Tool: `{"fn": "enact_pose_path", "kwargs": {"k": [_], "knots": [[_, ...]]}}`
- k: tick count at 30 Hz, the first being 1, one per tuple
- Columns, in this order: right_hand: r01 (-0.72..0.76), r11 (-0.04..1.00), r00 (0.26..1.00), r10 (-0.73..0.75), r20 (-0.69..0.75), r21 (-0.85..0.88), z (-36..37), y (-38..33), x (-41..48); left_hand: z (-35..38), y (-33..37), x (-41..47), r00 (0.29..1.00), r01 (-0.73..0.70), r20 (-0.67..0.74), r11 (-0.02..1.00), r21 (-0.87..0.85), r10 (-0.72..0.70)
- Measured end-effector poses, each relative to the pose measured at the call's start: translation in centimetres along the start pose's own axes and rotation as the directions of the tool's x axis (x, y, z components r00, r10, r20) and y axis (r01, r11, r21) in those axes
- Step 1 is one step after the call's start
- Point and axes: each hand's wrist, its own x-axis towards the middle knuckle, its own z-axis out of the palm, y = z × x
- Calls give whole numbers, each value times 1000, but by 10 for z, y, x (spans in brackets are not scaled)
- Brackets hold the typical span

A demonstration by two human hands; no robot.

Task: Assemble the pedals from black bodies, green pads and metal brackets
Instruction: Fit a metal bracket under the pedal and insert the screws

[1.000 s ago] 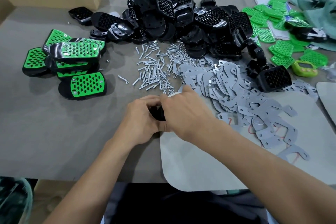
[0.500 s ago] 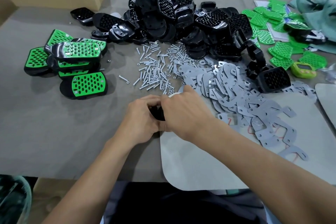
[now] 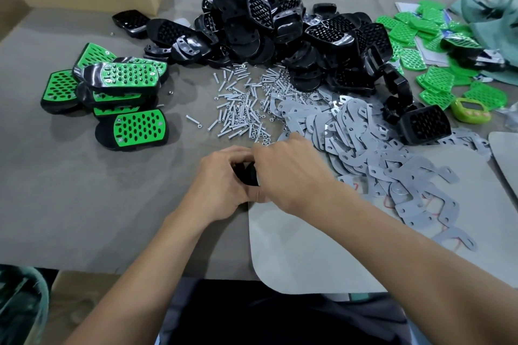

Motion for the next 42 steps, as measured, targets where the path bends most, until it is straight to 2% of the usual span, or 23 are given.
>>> {"fn": "enact_pose_path", "kwargs": {"k": [6,9,12,14,17,22,28,32,42], "knots": [[22,996,1000,-22,-9,-84,8,-12,5,0,-5,0,1000,2,8,999,34,-2],[8,998,1000,-8,6,-61,8,-4,5,1,0,-1,1000,-7,2,1000,5,7],[-7,1000,999,7,-45,-6,8,2,2,1,1,-1,1000,-21,-19,1000,-16,21],[3,999,1000,-2,-13,37,7,1,1,0,-1,0,1000,-22,-4,1000,0,22],[47,999,999,-47,-2,-3,7,-4,2,1,-5,0,1000,-18,5,1000,5,18],[29,996,999,-32,-30,-81,9,-11,3,1,-7,-1,1000,1,7,1000,21,-1],[31,998,999,-30,25,-49,13,-1,1,1,-4,0,1000,-3,-1,1000,20,3],[-17,1000,998,17,-55,12,15,1,-2,1,-1,-1,1000,2,-15,1000,15,-1],[-40,999,997,41,-61,5,17,1,-3,1,-5,-1,1000,12,14,1000,28,-13]]}}
